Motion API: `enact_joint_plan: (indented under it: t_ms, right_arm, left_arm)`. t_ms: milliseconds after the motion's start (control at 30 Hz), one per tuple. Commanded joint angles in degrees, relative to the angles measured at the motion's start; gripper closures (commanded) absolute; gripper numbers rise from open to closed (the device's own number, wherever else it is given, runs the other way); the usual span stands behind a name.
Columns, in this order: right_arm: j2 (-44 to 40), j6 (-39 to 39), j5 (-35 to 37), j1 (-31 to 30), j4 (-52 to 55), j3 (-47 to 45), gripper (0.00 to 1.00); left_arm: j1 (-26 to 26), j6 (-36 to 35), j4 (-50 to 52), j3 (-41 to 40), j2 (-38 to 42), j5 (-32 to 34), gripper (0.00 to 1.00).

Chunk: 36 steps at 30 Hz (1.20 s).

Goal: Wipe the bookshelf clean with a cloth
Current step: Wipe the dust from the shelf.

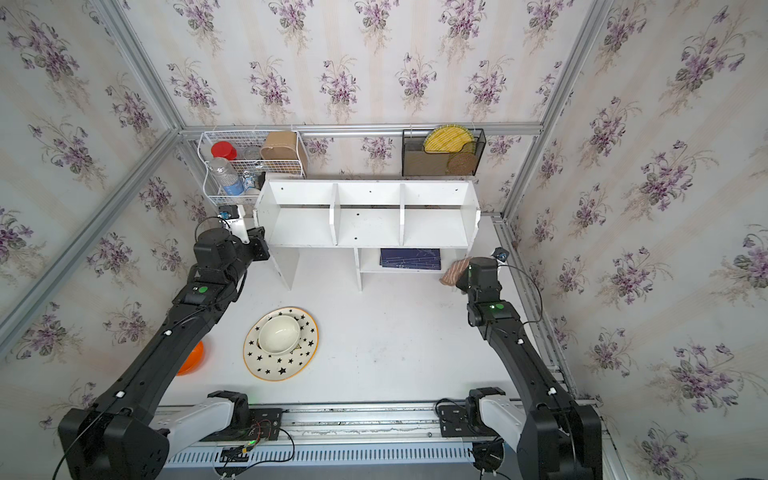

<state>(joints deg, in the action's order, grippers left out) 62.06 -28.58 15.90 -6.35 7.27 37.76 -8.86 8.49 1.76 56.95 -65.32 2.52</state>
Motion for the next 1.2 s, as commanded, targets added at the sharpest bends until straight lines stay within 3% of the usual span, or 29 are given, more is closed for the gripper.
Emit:
enact_joint_plan:
  t_ms: [0,400,633,867,933,1167]
  right_arm:
    - [1.03,-1.09,-4.01,0.15,-5.69,-2.76,1.00]
    - [-1.96,2.97,-0.28,0.15,-0.26,8.69,1.00]
    - [0.49,0.31,-0.36,0.11,-4.58,-1.51,1.00]
    - [0.86,-3.70,-8.90,-0.25,-13.64,-10.94,1.00]
    - [0.66,-3.58,-10.46,-1.81,-15.83,-11.74,1.00]
    - [3.30,-2.98,-3.17,-15.51,-17.34,-8.27,1.00]
  left_arm:
    - [-0.01,2.23,0.77,-0.17,-0.19,-0.64,1.00]
    - [-0.01,2.19,0.61,-0.35,-0.05,-1.07,1.00]
    - [0.00,2.23,0.61,-0.41,0.03,-1.21,1.00]
    - [0.03,2.58,0.54,-0.43,-0.16,-1.43,1.00]
    - [0.00,2.58,0.50,-0.50,0.04,-1.38,1.00]
    - [-0.01,2.52,0.33,-0.68,0.13,-1.46,1.00]
